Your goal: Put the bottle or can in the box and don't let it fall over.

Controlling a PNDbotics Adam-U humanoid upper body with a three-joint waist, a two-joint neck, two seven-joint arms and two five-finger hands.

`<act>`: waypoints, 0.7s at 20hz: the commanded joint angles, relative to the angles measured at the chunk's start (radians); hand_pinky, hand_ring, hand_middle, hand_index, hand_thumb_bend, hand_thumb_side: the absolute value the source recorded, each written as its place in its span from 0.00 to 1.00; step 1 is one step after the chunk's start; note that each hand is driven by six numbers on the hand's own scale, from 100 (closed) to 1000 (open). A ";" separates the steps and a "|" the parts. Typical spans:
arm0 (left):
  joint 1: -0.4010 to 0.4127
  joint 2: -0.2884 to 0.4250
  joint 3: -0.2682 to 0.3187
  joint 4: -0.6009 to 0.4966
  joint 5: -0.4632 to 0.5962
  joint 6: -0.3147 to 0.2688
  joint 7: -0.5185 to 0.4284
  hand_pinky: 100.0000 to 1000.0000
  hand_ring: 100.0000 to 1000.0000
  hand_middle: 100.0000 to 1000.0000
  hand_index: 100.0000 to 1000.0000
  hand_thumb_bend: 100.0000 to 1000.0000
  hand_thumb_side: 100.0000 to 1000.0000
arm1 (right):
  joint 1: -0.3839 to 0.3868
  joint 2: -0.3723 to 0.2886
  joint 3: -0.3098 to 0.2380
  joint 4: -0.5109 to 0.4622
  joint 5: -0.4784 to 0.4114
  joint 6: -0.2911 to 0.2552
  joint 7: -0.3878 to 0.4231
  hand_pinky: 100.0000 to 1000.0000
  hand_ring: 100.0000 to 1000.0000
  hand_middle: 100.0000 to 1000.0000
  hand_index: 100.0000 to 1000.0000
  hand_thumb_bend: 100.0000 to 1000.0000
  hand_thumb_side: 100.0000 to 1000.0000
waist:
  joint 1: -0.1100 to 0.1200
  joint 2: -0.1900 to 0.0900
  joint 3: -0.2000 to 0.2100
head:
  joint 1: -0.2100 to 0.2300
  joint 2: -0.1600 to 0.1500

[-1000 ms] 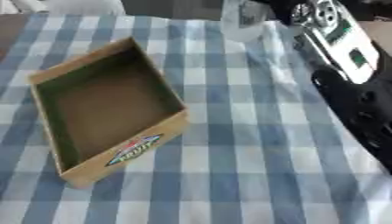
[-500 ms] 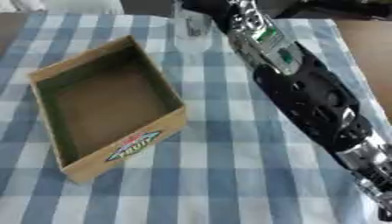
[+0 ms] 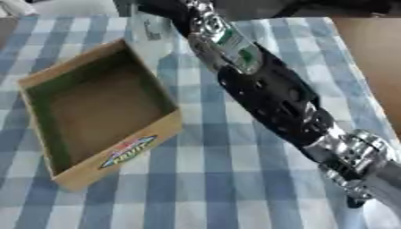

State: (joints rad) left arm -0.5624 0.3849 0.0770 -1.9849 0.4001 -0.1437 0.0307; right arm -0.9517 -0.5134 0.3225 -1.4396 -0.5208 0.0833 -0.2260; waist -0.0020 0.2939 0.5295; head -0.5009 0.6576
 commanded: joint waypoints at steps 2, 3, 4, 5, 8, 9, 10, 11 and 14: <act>-0.003 0.022 0.011 -0.015 0.014 -0.002 0.014 0.83 1.00 0.67 0.64 0.00 0.57 | -0.042 -0.003 0.004 -0.037 -0.025 0.017 0.000 0.07 0.19 0.37 0.11 0.00 0.00 | 0.000 -0.035 0.006 | -0.005 0.008; -0.004 0.023 0.012 -0.015 0.016 -0.003 0.015 0.83 1.00 0.67 0.64 0.00 0.57 | -0.045 -0.002 0.008 -0.042 -0.033 0.027 -0.002 0.07 0.19 0.37 0.11 0.00 0.00 | -0.001 -0.036 0.008 | -0.003 0.009; -0.004 0.026 0.012 -0.015 0.017 -0.007 0.015 0.83 1.00 0.67 0.64 0.00 0.58 | -0.047 0.001 0.012 -0.045 -0.039 0.039 -0.005 0.07 0.19 0.37 0.11 0.00 0.00 | -0.003 -0.039 0.009 | -0.001 0.012; -0.005 0.029 0.013 -0.015 0.018 -0.012 0.014 0.83 1.00 0.67 0.64 0.00 0.58 | -0.048 0.003 0.017 -0.048 -0.043 0.048 -0.010 0.07 0.19 0.37 0.11 0.00 0.00 | -0.004 -0.041 0.011 | 0.000 0.016; -0.009 0.034 0.016 -0.015 0.022 -0.023 0.014 0.83 1.00 0.67 0.64 0.00 0.57 | -0.051 0.015 0.029 -0.054 -0.051 0.064 -0.023 0.07 0.20 0.37 0.11 0.00 0.00 | -0.010 -0.044 0.014 | -0.007 0.021; -0.011 0.035 0.015 -0.015 0.023 -0.025 0.014 0.83 1.00 0.67 0.64 0.00 0.57 | -0.052 0.019 0.032 -0.057 -0.053 0.065 -0.026 0.07 0.20 0.37 0.11 0.00 0.00 | -0.012 -0.043 0.015 | -0.012 0.022; -0.012 0.035 0.015 -0.015 0.024 -0.027 0.013 0.83 1.00 0.67 0.64 0.00 0.57 | -0.054 0.022 0.034 -0.061 -0.054 0.066 -0.029 0.07 0.19 0.37 0.11 0.00 0.00 | -0.013 -0.043 0.016 | -0.018 0.023; -0.012 0.035 0.016 -0.015 0.024 -0.028 0.013 0.83 1.00 0.67 0.64 0.00 0.57 | -0.054 0.025 0.036 -0.065 -0.057 0.067 -0.032 0.07 0.19 0.37 0.11 0.00 0.00 | -0.015 -0.042 0.017 | -0.025 0.024; -0.015 0.031 0.017 -0.015 0.027 -0.029 0.013 0.83 1.00 0.67 0.64 0.00 0.56 | -0.051 0.048 0.042 -0.062 -0.074 0.074 -0.049 0.07 0.20 0.38 0.11 0.00 0.00 | -0.018 -0.038 0.019 | -0.039 0.028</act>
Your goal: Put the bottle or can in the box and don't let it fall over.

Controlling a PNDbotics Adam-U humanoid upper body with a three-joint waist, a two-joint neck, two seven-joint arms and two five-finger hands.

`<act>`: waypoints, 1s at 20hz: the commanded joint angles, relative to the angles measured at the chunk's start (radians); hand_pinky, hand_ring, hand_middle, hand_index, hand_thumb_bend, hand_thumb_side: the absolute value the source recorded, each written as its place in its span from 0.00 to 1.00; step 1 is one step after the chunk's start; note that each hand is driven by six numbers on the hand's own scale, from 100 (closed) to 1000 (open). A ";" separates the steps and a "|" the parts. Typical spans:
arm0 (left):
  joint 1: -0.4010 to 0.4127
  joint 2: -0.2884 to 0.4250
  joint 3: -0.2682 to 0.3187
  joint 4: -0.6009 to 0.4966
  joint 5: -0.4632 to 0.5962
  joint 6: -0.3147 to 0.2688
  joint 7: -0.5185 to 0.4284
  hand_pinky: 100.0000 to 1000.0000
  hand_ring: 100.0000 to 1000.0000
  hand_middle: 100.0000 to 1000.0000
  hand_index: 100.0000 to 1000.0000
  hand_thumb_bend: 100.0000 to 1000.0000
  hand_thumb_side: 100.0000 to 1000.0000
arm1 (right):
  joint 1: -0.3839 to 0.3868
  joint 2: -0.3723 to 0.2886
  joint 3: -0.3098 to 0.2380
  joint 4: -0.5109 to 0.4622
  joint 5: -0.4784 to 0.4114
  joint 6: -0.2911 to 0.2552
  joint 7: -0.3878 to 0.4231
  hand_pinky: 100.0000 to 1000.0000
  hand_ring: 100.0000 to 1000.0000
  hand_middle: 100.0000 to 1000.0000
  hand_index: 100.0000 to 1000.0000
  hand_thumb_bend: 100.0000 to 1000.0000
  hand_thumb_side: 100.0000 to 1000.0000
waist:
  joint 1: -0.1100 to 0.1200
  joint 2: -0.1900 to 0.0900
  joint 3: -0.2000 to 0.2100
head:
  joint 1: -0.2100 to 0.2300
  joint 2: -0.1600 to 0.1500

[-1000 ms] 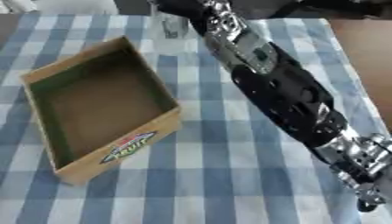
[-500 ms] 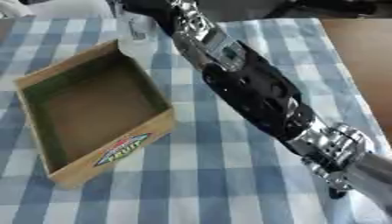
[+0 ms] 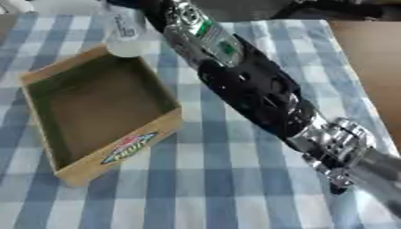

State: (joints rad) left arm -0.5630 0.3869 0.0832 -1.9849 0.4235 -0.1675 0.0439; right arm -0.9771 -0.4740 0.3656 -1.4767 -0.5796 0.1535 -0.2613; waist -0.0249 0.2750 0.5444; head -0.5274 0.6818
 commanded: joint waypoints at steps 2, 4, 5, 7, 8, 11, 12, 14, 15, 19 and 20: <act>-0.017 0.027 0.009 -0.015 0.004 -0.004 -0.003 0.83 1.00 0.67 0.64 0.00 0.56 | -0.018 0.027 0.006 -0.013 -0.016 0.006 -0.030 0.08 0.20 0.38 0.11 0.00 0.00 | 0.003 -0.018 0.007 | -0.020 0.005; -0.020 0.024 0.009 -0.015 0.004 -0.005 -0.005 0.83 1.00 0.67 0.64 0.00 0.56 | -0.011 0.043 0.011 0.002 -0.015 0.002 -0.049 0.11 0.22 0.40 0.13 0.00 0.00 | 0.001 -0.016 0.008 | -0.023 0.005; -0.022 0.023 0.008 -0.015 0.006 -0.005 -0.006 0.83 1.00 0.67 0.64 0.00 0.56 | -0.010 0.051 0.013 0.010 -0.015 -0.003 -0.060 0.13 0.24 0.41 0.14 0.00 0.00 | 0.000 -0.016 0.010 | -0.025 0.004; -0.030 0.015 0.006 -0.015 0.008 0.000 -0.008 0.83 1.00 0.67 0.64 0.00 0.55 | -0.009 0.068 0.017 0.024 -0.020 -0.023 -0.085 0.15 0.25 0.42 0.14 0.00 0.00 | -0.003 -0.015 0.015 | -0.029 0.003; -0.040 0.008 0.005 -0.015 0.011 0.003 -0.008 0.82 1.00 0.67 0.64 0.00 0.54 | -0.007 0.075 0.021 0.032 -0.022 -0.033 -0.098 0.18 0.28 0.44 0.16 0.00 0.00 | -0.005 -0.014 0.018 | -0.032 0.003; -0.065 -0.008 0.000 -0.015 0.022 0.002 -0.015 0.82 1.00 0.67 0.64 0.00 0.54 | 0.003 0.098 0.029 0.063 -0.025 -0.066 -0.140 0.27 0.33 0.46 0.18 0.00 0.00 | -0.012 -0.011 0.029 | -0.043 0.002; -0.067 -0.010 0.000 -0.015 0.023 0.003 -0.018 0.82 1.00 0.67 0.64 0.00 0.54 | 0.007 0.103 0.033 0.071 -0.022 -0.077 -0.150 0.32 0.35 0.47 0.19 0.00 0.00 | -0.013 -0.010 0.031 | -0.044 0.001; -0.067 -0.011 0.001 -0.015 0.025 0.004 -0.020 0.82 1.00 0.67 0.64 0.00 0.54 | 0.021 0.110 0.043 0.095 -0.007 -0.093 -0.161 0.34 0.37 0.46 0.18 0.00 0.04 | -0.016 -0.009 0.033 | -0.044 -0.001; -0.066 -0.010 0.002 -0.015 0.025 0.003 -0.020 0.82 1.00 0.67 0.64 0.00 0.54 | 0.028 0.113 0.047 0.107 0.003 -0.099 -0.162 0.36 0.38 0.46 0.18 0.00 0.08 | -0.016 -0.008 0.033 | -0.044 -0.002; -0.062 -0.008 0.003 -0.015 0.025 0.003 -0.020 0.82 1.00 0.67 0.64 0.00 0.55 | 0.050 0.120 0.069 0.141 0.042 -0.116 -0.141 0.43 0.43 0.52 0.22 0.00 0.09 | -0.017 -0.007 0.031 | -0.042 -0.005; -0.061 -0.007 0.003 -0.015 0.024 0.004 -0.021 0.82 1.00 0.67 0.64 0.00 0.55 | 0.053 0.122 0.074 0.147 0.049 -0.116 -0.132 0.46 0.45 0.55 0.25 0.00 0.07 | -0.017 -0.007 0.030 | -0.042 -0.005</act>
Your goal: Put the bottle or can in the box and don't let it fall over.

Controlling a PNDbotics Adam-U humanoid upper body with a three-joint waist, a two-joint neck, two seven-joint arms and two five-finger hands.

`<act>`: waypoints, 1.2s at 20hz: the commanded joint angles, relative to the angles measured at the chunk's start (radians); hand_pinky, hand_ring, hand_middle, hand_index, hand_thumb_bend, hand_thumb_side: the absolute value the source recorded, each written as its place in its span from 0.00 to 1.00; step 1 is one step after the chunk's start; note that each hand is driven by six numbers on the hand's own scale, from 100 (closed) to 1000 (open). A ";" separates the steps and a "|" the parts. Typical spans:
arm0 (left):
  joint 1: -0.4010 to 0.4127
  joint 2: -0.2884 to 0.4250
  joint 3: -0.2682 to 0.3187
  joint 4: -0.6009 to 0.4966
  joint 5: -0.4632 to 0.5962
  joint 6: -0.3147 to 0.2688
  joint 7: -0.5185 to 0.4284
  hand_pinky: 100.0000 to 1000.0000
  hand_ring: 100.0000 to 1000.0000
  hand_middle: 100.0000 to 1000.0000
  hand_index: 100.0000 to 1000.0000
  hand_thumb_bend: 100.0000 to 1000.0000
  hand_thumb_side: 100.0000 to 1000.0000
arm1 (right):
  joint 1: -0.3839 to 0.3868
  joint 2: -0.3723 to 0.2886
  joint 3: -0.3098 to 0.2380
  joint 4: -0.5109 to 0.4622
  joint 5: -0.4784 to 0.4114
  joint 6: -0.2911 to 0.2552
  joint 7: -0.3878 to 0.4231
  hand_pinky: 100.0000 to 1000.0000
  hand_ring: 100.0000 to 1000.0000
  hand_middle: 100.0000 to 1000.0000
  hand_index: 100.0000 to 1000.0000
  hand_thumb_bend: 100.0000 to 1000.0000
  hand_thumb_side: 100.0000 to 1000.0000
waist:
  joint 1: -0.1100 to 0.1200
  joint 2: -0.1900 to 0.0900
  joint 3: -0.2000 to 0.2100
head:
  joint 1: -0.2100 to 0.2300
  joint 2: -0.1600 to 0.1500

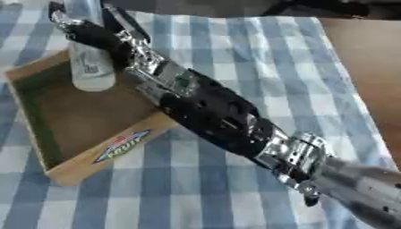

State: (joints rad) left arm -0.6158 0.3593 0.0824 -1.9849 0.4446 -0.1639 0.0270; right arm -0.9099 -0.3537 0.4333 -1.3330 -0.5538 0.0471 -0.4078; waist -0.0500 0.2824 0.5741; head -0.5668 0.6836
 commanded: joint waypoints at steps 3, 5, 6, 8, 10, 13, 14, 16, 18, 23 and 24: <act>-0.005 0.022 0.005 -0.015 0.002 0.001 -0.003 0.82 1.00 0.67 0.64 0.00 0.55 | -0.009 -0.001 0.021 0.006 0.050 0.004 0.054 0.62 0.61 0.76 0.46 0.00 0.01 | 0.009 -0.015 -0.004 | 0.003 -0.006; -0.003 0.022 0.005 -0.015 0.001 0.003 -0.004 0.82 1.00 0.67 0.64 0.00 0.55 | -0.006 -0.005 0.029 0.003 0.091 0.025 0.104 0.73 0.75 0.90 0.60 0.00 0.02 | 0.010 -0.017 -0.007 | 0.009 -0.004; -0.003 0.023 0.005 -0.015 0.001 0.003 -0.004 0.82 1.00 0.67 0.64 0.00 0.55 | -0.004 -0.007 0.029 0.000 0.114 0.036 0.130 0.81 0.83 0.99 0.71 0.06 0.09 | 0.010 -0.018 -0.009 | 0.011 -0.004; -0.001 0.024 0.006 -0.015 0.000 0.002 -0.004 0.82 1.00 0.67 0.64 0.00 0.54 | -0.001 -0.013 0.027 -0.005 0.168 0.059 0.180 0.90 0.92 1.00 0.81 0.12 0.19 | 0.010 -0.019 -0.012 | 0.016 -0.003; 0.002 0.024 0.006 -0.015 -0.001 0.003 -0.005 0.83 1.00 0.67 0.64 0.00 0.55 | 0.002 -0.014 0.021 -0.003 0.217 0.086 0.216 0.93 0.94 1.00 0.85 0.14 0.21 | 0.010 -0.020 -0.016 | 0.020 -0.001; 0.006 0.025 0.007 -0.015 -0.003 0.004 -0.006 0.82 1.00 0.67 0.64 0.00 0.54 | 0.009 -0.017 0.013 -0.013 0.266 0.114 0.243 0.95 0.97 1.00 0.86 0.17 0.20 | 0.009 -0.024 -0.023 | 0.027 0.005; 0.007 0.025 0.007 -0.015 -0.004 0.005 -0.006 0.82 1.00 0.67 0.64 0.00 0.54 | 0.010 -0.018 0.011 -0.021 0.277 0.121 0.248 0.96 0.97 1.00 0.87 0.18 0.20 | 0.009 -0.025 -0.025 | 0.029 0.006; 0.009 0.028 0.007 -0.015 -0.006 0.006 -0.007 0.82 1.00 0.67 0.64 0.00 0.55 | 0.012 -0.024 0.007 -0.043 0.291 0.138 0.251 0.97 0.98 1.00 0.87 0.19 0.21 | 0.010 -0.028 -0.029 | 0.034 0.008; 0.011 0.030 0.007 -0.015 -0.009 0.005 -0.008 0.82 1.00 0.67 0.64 0.00 0.55 | 0.015 -0.032 0.002 -0.067 0.301 0.161 0.252 0.97 0.98 1.00 0.88 0.18 0.24 | 0.011 -0.030 -0.032 | 0.037 0.012; 0.022 0.035 0.005 -0.015 -0.015 0.010 -0.018 0.82 1.00 0.67 0.64 0.00 0.56 | 0.032 -0.053 -0.014 -0.129 0.303 0.209 0.305 1.00 1.00 1.00 0.90 0.17 0.26 | 0.015 -0.038 -0.047 | 0.044 0.016; 0.023 0.036 0.004 -0.015 -0.016 0.010 -0.020 0.82 1.00 0.67 0.64 0.00 0.56 | 0.035 -0.056 -0.018 -0.138 0.300 0.218 0.315 1.00 1.00 1.00 0.90 0.17 0.26 | 0.016 -0.039 -0.049 | 0.045 0.017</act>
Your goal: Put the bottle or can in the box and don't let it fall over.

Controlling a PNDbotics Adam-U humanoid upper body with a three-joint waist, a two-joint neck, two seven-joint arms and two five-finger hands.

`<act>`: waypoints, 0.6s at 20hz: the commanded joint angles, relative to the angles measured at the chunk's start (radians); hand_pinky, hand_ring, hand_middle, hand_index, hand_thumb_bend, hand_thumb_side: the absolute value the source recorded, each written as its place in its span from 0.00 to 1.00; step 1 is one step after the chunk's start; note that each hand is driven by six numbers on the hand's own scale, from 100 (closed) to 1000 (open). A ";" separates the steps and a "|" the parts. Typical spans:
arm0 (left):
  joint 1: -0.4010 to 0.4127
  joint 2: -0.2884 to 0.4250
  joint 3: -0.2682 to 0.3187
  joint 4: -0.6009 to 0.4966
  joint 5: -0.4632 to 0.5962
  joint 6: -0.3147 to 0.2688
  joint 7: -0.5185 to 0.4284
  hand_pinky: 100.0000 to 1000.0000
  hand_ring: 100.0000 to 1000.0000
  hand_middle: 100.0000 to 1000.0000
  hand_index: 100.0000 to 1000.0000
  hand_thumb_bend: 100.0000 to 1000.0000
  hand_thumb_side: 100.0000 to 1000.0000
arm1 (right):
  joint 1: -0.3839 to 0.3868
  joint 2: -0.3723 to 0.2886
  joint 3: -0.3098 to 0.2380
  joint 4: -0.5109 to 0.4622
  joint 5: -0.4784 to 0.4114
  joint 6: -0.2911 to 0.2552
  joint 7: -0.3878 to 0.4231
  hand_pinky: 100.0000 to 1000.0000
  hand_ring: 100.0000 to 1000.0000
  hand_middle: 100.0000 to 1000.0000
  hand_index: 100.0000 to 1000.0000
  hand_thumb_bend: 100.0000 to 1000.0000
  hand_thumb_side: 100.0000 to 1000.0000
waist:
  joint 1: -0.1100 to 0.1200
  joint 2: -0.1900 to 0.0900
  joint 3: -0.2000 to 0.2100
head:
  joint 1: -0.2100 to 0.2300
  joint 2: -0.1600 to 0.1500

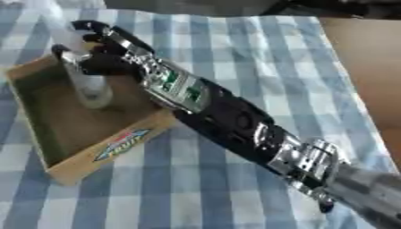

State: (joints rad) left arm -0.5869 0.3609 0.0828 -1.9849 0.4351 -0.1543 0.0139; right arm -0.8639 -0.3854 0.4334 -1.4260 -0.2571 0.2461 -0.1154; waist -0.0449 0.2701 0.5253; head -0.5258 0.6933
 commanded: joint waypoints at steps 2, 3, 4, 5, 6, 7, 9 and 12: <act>-0.003 0.037 0.004 -0.015 -0.008 0.000 -0.011 0.82 1.00 0.67 0.64 0.00 0.56 | -0.002 -0.033 -0.025 -0.064 -0.008 0.033 0.035 1.00 1.00 1.00 0.90 0.18 0.24 | 0.012 -0.028 -0.006 | 0.007 0.010; -0.001 0.038 0.004 -0.015 -0.009 0.001 -0.012 0.82 1.00 0.67 0.64 0.00 0.56 | 0.003 -0.039 -0.028 -0.076 -0.014 0.038 0.038 1.00 1.00 1.00 0.90 0.19 0.23 | 0.013 -0.030 -0.011 | 0.009 0.012; 0.001 0.039 0.005 -0.015 -0.010 0.001 -0.012 0.82 1.00 0.67 0.64 0.00 0.56 | 0.008 -0.045 -0.029 -0.088 -0.021 0.043 0.040 1.00 1.00 1.00 0.90 0.19 0.23 | 0.013 -0.031 -0.014 | 0.011 0.013; 0.003 0.040 0.004 -0.015 -0.011 0.002 -0.013 0.82 1.00 0.67 0.64 0.00 0.56 | 0.014 -0.050 -0.030 -0.100 -0.027 0.047 0.042 1.00 1.00 1.00 0.90 0.19 0.23 | 0.014 -0.033 -0.018 | 0.014 0.014; 0.006 0.041 0.004 -0.015 -0.011 0.003 -0.014 0.82 1.00 0.67 0.64 0.00 0.56 | 0.022 -0.058 -0.030 -0.115 -0.033 0.052 0.043 1.00 1.00 1.00 0.90 0.19 0.22 | 0.015 -0.036 -0.023 | 0.016 0.016; 0.010 0.043 0.004 -0.015 -0.012 0.003 -0.014 0.82 1.00 0.67 0.64 0.00 0.56 | 0.031 -0.065 -0.029 -0.130 -0.039 0.057 0.046 1.00 1.00 1.00 0.90 0.19 0.22 | 0.017 -0.039 -0.028 | 0.020 0.020; 0.017 0.046 0.005 -0.015 -0.014 0.003 -0.013 0.82 1.00 0.67 0.64 0.00 0.56 | 0.053 -0.079 -0.029 -0.157 -0.048 0.071 0.052 1.00 1.00 1.00 0.90 0.20 0.21 | 0.018 -0.046 -0.041 | 0.028 0.027; 0.030 0.051 0.007 -0.015 -0.017 0.005 -0.011 0.82 1.00 0.67 0.64 0.00 0.56 | 0.093 -0.108 -0.027 -0.209 -0.062 0.080 0.066 1.00 1.00 1.00 0.90 0.23 0.16 | 0.020 -0.058 -0.066 | 0.053 0.037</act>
State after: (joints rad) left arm -0.5494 0.3788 0.0830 -1.9849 0.4251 -0.1498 0.0020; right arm -0.7581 -0.4637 0.4140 -1.5960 -0.3106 0.3219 -0.0543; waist -0.0330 0.2342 0.4548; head -0.4821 0.7266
